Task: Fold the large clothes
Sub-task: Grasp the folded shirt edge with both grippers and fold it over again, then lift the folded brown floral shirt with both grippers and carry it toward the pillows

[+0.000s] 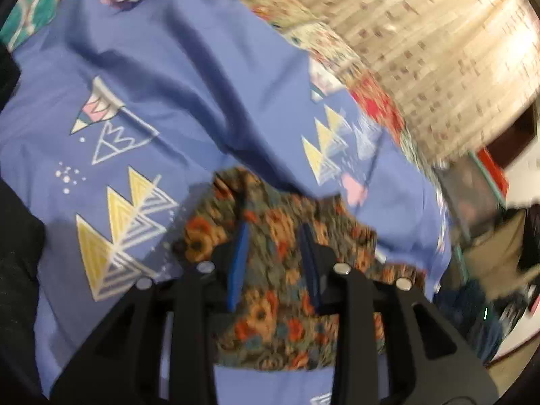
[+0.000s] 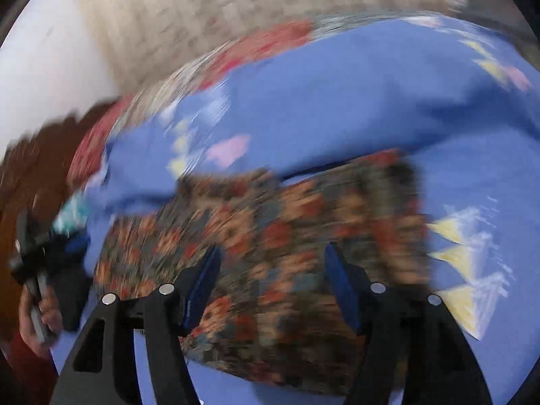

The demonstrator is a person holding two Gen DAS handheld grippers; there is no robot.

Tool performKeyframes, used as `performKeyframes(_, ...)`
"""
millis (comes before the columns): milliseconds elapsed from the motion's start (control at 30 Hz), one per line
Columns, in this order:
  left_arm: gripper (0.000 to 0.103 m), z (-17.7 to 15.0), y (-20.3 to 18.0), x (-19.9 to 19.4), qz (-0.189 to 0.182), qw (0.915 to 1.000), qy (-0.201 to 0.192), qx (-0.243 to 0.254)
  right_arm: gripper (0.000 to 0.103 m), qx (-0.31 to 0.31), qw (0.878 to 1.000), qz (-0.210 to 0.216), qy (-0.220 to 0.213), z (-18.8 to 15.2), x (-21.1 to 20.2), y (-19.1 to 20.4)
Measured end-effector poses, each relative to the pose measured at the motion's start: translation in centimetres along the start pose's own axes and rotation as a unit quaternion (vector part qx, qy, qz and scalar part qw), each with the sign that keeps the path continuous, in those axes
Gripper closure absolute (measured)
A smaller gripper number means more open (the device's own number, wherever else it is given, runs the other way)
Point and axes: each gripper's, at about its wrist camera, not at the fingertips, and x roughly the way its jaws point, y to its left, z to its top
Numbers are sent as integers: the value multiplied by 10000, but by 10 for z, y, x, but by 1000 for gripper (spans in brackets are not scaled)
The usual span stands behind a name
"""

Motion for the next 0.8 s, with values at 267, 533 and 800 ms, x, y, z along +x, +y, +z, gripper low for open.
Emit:
performKeyframes(267, 73, -10, 1, 72, 935, 9904, 714, 725, 31, 2131, 9761, -352, -236, -3, 4, -104)
performKeyframes(533, 20, 8, 22, 16, 768, 9969, 43, 146, -1, 2252, 9688, 47, -1031, -36, -73, -112)
performKeyframes(800, 20, 8, 51, 84, 449, 9875, 1482, -295, -4, 2273, 9708, 662, 387, -43, -10, -127)
